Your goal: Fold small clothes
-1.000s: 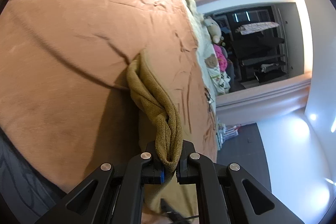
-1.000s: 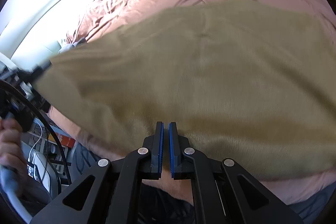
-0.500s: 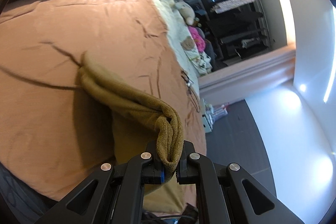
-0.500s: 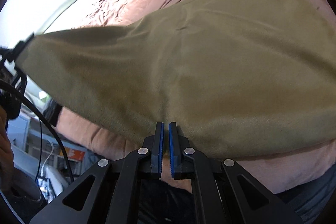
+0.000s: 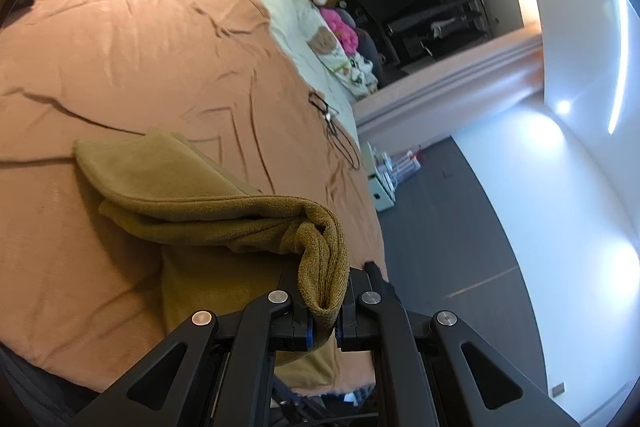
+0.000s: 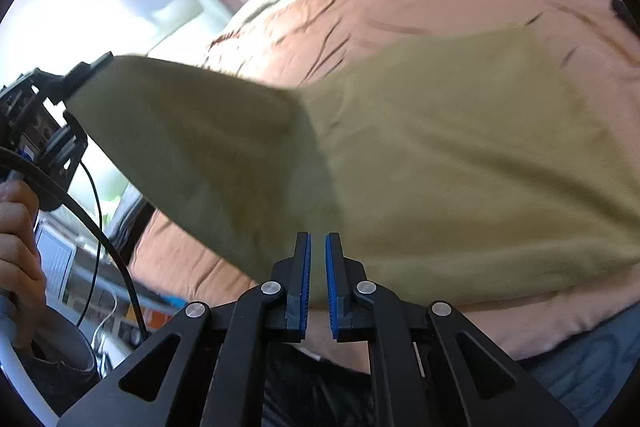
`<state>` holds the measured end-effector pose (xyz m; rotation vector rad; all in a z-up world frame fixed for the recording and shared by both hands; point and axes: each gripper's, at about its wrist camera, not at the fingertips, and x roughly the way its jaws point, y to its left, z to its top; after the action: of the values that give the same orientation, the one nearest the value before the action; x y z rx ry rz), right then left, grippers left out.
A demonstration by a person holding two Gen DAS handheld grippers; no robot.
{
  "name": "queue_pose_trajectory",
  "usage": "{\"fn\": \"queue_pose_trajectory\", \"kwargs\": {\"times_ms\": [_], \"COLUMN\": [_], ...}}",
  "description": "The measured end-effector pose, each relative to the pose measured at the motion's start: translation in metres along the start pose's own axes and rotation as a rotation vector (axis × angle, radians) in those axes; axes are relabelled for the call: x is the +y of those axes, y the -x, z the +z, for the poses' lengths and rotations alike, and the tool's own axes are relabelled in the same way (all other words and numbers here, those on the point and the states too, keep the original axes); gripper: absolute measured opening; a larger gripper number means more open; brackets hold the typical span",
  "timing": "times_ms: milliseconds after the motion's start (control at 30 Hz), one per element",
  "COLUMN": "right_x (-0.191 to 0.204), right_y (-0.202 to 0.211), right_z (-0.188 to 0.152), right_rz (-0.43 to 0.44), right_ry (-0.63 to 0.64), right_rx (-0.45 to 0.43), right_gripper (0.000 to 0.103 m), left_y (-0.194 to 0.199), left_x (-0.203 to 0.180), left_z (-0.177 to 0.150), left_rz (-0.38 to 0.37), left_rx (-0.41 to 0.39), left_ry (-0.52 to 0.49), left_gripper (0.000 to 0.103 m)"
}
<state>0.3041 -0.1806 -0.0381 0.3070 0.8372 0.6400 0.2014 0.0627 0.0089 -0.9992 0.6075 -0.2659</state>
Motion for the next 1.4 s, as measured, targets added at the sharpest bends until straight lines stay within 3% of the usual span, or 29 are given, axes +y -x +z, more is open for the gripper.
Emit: {"fn": "queue_pose_trajectory", "kwargs": {"times_ms": [67,133,167,433,1000,1333,1400], "right_x": [-0.006,-0.007,-0.007,-0.013,-0.062,-0.073,-0.074], "right_y": [0.012,0.022,0.029,0.061,0.116,0.13,0.129], "right_z": [-0.002,-0.008,-0.013,-0.037,-0.059,-0.068,-0.068], "right_rz": [-0.009,-0.01,-0.015,-0.023,-0.061,-0.057,-0.053], "right_ry": [-0.01,-0.013,-0.009,0.02,-0.116,-0.159,-0.165], "right_rx": [-0.029,-0.061,-0.078,-0.111,-0.137,-0.134,-0.13], "right_gripper": [0.036,0.057,0.061,0.061,0.061,0.061,0.061], "left_y": [-0.01,-0.019,-0.023,-0.055,-0.136,-0.176,-0.183], "left_x": [-0.008,-0.015,-0.018,-0.038,-0.062,-0.056,-0.052], "left_z": [-0.004,-0.008,-0.01,-0.035,-0.112,-0.153,-0.158], "left_rz": [-0.001,-0.002,-0.002,-0.001,0.006,0.04,0.055], "left_rx": [0.023,0.044,0.053,0.135,0.353,0.465,0.497], "left_ry": [-0.017,-0.033,-0.039,-0.081,-0.135,-0.129,-0.126], "left_gripper": [0.006,0.006,0.006,0.006,0.006,0.006,0.012]}}
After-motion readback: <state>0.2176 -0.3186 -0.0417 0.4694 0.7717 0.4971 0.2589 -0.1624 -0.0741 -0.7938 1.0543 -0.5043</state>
